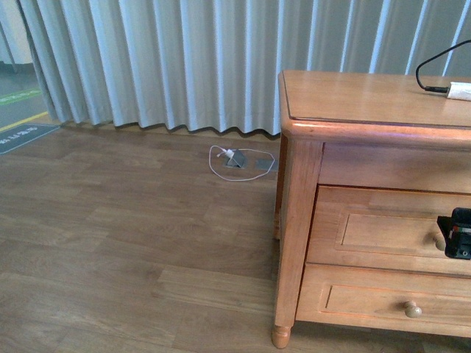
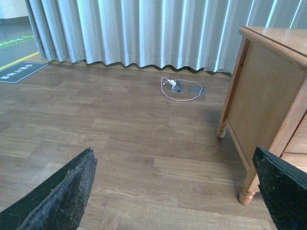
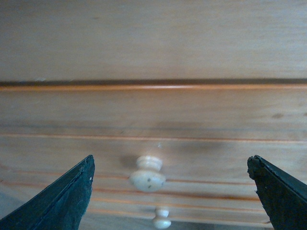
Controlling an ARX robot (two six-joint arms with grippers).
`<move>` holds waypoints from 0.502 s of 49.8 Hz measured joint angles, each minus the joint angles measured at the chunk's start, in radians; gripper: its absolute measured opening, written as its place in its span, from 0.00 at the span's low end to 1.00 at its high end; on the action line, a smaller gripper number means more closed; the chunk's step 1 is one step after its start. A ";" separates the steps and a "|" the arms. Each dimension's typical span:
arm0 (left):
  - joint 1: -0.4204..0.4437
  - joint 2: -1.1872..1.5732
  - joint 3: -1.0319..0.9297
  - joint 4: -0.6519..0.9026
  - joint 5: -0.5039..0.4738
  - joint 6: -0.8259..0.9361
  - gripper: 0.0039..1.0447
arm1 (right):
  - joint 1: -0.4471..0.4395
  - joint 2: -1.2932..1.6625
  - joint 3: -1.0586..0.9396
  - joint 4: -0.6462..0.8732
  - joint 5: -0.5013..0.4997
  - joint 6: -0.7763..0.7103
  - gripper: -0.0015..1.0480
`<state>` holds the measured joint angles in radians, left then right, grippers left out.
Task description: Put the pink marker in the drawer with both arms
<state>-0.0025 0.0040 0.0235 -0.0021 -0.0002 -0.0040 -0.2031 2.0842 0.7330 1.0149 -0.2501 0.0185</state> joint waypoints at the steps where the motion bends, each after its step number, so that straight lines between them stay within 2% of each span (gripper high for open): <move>1: 0.000 0.000 0.000 0.000 0.000 0.000 0.95 | -0.004 -0.015 -0.014 -0.005 -0.012 -0.001 0.92; 12: 0.000 0.000 0.000 0.000 0.000 0.000 0.95 | -0.078 -0.216 -0.142 -0.113 -0.129 -0.006 0.92; 25: 0.000 0.000 0.000 0.000 0.000 0.000 0.95 | -0.237 -0.642 -0.283 -0.428 -0.364 -0.015 0.92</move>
<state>-0.0025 0.0040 0.0235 -0.0021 -0.0002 -0.0040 -0.4400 1.4425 0.4503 0.5873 -0.6144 0.0036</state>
